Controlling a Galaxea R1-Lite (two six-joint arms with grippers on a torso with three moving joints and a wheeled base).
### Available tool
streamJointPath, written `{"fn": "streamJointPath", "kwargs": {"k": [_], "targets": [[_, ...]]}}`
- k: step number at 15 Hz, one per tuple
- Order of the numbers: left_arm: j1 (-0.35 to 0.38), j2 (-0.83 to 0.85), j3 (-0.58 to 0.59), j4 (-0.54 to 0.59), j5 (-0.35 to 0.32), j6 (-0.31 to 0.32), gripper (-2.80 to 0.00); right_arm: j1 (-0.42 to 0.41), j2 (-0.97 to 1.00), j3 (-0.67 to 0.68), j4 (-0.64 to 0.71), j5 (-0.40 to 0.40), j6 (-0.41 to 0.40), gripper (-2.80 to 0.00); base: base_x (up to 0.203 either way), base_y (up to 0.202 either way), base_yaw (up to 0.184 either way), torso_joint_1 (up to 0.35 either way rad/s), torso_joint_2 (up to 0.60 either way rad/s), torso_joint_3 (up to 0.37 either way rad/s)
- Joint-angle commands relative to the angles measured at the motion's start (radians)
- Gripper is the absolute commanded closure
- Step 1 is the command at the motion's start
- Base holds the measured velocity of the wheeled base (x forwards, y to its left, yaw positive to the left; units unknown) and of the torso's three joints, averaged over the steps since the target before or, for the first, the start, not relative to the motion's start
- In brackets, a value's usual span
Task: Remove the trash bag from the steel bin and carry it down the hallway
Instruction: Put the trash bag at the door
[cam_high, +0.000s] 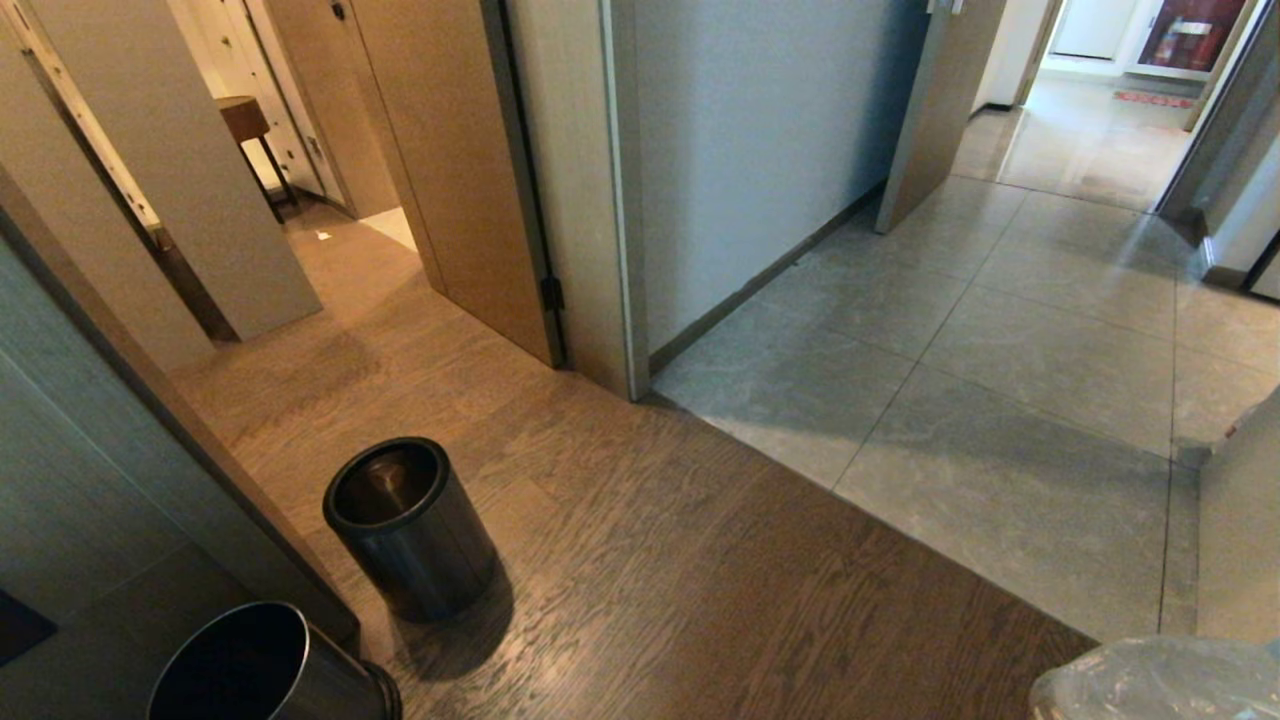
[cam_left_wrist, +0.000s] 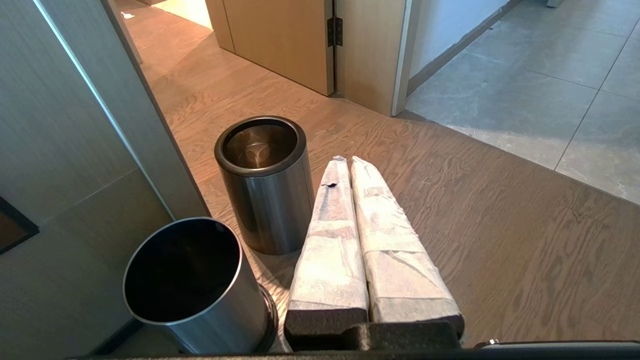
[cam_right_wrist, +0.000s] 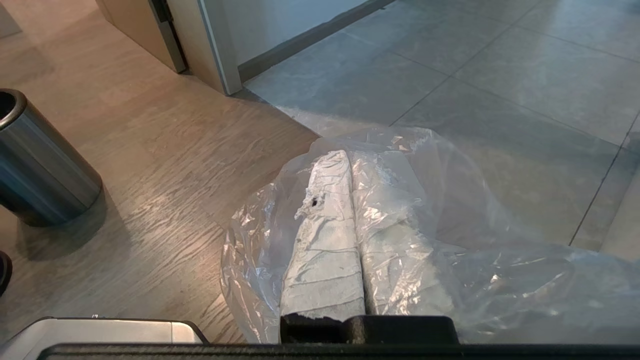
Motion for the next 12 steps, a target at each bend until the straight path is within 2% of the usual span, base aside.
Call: {"fn": "streamJointPath", "kwargs": {"k": [1,12], "targets": [[0.000,0.000,0.012,0.000,0.001,0.000,0.00,0.001,0.001,0.000,0.000,0.000,0.000,0.00,0.000,0.000,0.000,0.000,0.00,0.000],[0.000,0.000,0.012,0.000,0.001,0.000,0.00,0.001,0.001,0.000,0.000,0.000,0.000,0.00,0.000,0.000,0.000,0.000,0.00,0.000]]}}
